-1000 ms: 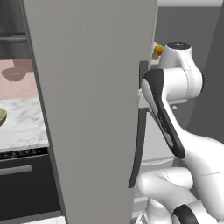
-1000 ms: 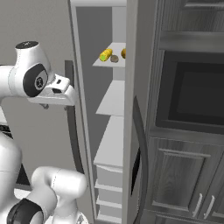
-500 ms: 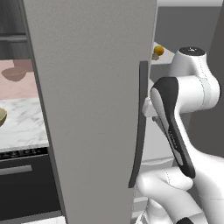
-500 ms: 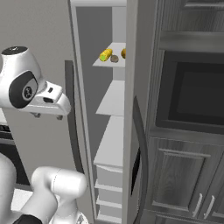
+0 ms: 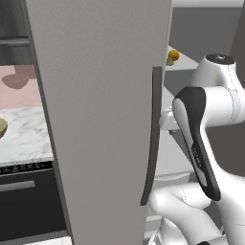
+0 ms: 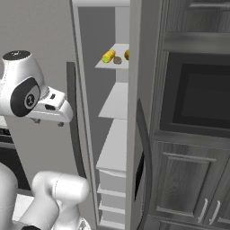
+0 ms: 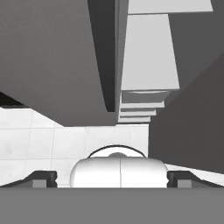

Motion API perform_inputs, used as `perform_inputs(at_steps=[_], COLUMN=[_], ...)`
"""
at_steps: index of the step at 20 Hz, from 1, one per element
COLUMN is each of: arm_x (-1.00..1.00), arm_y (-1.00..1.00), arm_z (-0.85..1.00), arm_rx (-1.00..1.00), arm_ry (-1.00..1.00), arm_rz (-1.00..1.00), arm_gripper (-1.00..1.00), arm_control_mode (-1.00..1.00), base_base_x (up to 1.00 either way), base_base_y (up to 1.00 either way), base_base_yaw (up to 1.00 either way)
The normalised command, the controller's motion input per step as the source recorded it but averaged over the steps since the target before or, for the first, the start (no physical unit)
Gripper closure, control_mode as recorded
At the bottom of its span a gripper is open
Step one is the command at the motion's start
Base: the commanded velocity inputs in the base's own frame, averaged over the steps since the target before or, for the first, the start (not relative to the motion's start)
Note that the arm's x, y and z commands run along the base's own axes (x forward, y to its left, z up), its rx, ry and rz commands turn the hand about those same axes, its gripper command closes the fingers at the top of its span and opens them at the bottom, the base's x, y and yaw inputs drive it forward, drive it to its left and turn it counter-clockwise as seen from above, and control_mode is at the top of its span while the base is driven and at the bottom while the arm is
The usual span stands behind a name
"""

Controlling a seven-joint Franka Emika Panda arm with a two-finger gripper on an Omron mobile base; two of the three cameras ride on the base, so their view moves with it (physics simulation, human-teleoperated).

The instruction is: Take the lemon, garlic, and corn from the freezer and place them in the bowl on the counter.

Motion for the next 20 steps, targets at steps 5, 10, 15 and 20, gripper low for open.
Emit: perform_inputs(at_steps=[5,10,15,20], arm_x=[0.00,0.00,0.00,0.00], arm_y=[0.00,0.00,0.00,0.00], arm_z=[0.00,0.00,0.00,0.00], arm_rx=[0.00,0.00,0.00,0.00], arm_ry=[0.00,0.00,0.00,0.00], arm_rz=[0.00,0.00,0.00,0.00], arm_gripper=[-1.00,-1.00,-1.00,-1.00], arm_control_mode=[1.00,1.00,1.00,1.00], base_base_x=[0.00,0.09,0.36,0.49], base_base_y=[0.00,-0.04,-0.08,-0.17], base_base_yaw=[0.00,0.00,0.00,0.00])
